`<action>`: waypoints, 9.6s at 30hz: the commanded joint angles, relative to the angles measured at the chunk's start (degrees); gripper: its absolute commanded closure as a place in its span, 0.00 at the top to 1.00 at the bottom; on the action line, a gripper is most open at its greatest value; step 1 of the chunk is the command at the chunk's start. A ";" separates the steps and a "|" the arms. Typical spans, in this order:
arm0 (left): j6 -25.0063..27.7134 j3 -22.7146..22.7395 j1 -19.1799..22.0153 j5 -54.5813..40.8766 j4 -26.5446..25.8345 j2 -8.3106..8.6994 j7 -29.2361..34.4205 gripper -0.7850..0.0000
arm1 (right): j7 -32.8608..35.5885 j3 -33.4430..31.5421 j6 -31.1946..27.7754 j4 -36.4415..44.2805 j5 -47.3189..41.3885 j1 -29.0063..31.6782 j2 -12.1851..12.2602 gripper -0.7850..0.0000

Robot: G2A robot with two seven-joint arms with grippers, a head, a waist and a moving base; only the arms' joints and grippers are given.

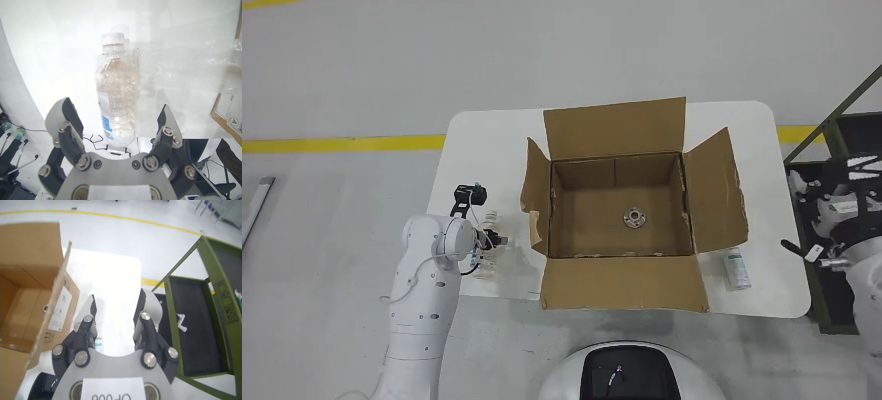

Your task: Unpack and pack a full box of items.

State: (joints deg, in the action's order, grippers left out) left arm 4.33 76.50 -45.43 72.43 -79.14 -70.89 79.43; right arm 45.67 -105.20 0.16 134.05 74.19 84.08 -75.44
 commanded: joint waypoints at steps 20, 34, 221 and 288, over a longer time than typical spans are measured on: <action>0.00 0.00 0.00 0.00 0.00 0.00 0.00 1.00 | 11.76 36.62 4.24 -15.69 11.99 -22.82 -1.25 0.00; 0.00 0.00 0.00 0.00 0.00 0.00 0.00 1.00 | 15.75 43.19 7.56 -31.60 12.62 -29.17 -2.93 0.00; 0.00 0.00 0.00 0.00 0.00 0.00 0.00 1.00 | 14.70 5.25 -1.83 -25.27 8.02 2.10 -3.41 0.41; 5.80 3.17 2.39 3.30 6.11 1.57 1.12 1.00 | -42.66 1.50 -9.70 -21.66 2.75 2.49 -2.39 0.00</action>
State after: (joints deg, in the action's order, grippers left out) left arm 9.58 79.92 -43.54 76.19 -73.82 -69.31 80.42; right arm 3.01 -103.71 -9.54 112.39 76.94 86.57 -77.83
